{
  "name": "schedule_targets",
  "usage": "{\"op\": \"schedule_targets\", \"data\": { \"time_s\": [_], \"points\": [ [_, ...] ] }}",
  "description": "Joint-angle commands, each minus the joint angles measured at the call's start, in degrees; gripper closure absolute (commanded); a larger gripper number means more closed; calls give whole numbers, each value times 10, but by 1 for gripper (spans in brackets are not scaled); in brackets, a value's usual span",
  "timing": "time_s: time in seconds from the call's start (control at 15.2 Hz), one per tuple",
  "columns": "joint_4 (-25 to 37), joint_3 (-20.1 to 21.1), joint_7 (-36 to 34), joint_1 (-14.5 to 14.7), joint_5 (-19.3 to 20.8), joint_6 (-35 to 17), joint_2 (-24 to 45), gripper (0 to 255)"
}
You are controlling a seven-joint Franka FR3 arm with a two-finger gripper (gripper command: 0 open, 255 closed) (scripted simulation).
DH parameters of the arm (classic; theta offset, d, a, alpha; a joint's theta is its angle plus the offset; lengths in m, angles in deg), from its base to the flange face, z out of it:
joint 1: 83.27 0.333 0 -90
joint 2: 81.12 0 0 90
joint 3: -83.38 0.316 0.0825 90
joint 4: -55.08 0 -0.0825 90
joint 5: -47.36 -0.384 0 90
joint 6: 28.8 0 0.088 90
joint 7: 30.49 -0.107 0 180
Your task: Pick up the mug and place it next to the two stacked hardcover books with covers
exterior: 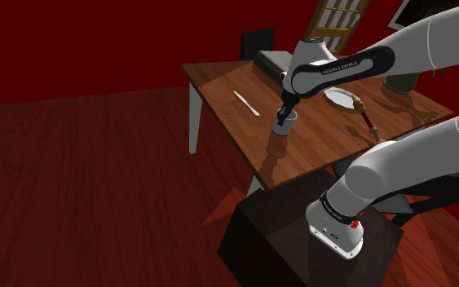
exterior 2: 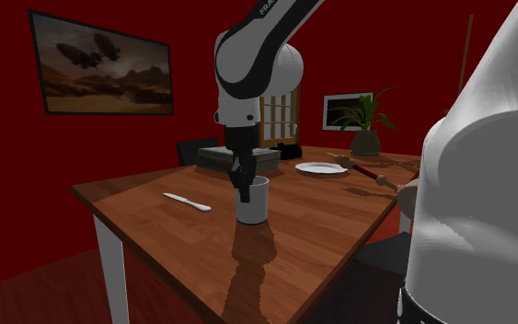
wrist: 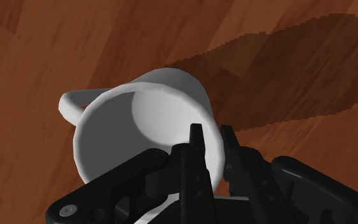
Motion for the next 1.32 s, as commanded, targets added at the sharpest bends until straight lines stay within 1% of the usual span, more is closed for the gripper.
{"op": "schedule_targets", "data": {
  "time_s": [0.0, 0.33, 1.25],
  "points": [
    [0, 0, 0, 0, 0, 0, 0, 255],
    [0, 0, 0, 0, 0, 0, 0, 255],
    [66, 4, 11, 3, -10, 127, -61, 255]
  ]
}}
